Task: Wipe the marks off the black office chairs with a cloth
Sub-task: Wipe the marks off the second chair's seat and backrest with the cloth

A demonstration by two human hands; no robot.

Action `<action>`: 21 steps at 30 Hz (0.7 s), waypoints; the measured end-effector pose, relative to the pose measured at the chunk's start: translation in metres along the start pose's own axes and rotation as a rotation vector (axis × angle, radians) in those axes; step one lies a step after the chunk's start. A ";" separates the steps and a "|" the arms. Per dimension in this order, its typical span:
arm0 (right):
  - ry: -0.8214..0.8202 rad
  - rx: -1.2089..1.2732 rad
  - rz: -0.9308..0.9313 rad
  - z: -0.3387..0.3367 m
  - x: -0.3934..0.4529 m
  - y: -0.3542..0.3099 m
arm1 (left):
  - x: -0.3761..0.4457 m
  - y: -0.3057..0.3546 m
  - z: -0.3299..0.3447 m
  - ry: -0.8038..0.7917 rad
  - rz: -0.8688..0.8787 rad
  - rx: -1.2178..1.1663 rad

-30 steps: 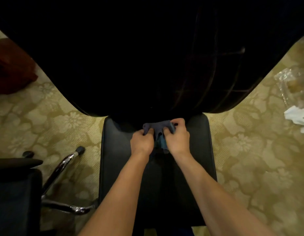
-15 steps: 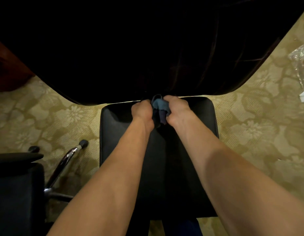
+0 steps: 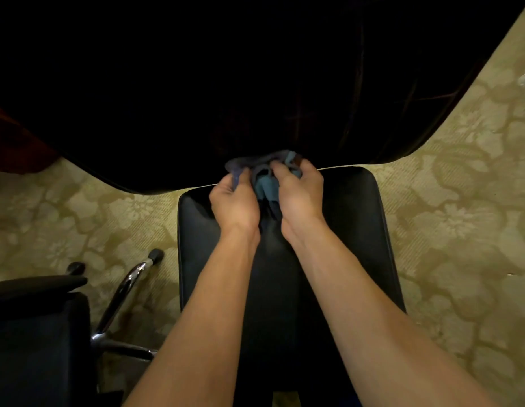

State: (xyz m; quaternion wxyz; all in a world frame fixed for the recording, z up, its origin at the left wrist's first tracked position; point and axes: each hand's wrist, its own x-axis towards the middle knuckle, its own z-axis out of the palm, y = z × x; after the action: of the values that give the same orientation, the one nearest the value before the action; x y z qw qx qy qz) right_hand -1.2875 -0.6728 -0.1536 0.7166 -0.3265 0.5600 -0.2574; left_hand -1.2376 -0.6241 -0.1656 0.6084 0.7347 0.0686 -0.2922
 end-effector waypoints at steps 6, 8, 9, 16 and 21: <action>0.075 -0.162 0.079 -0.011 0.045 0.043 | 0.031 -0.047 0.010 0.110 -0.237 0.120; 0.124 -0.187 0.150 -0.015 0.060 0.056 | 0.039 -0.059 0.013 0.133 -0.311 0.166; 0.151 -0.204 0.184 -0.017 0.067 0.062 | 0.043 -0.063 0.015 0.125 -0.330 0.192; 0.108 0.109 0.290 -0.016 0.075 0.038 | 0.046 -0.042 0.034 -0.018 -0.340 0.096; 0.005 0.222 0.183 -0.021 0.016 0.007 | -0.002 -0.005 0.033 0.069 -0.183 -0.019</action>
State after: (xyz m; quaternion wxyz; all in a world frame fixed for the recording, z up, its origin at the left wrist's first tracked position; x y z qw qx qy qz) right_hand -1.3040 -0.6835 -0.1725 0.7673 -0.1922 0.5574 -0.2521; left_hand -1.2527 -0.6528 -0.1721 0.5834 0.7291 0.1594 -0.3204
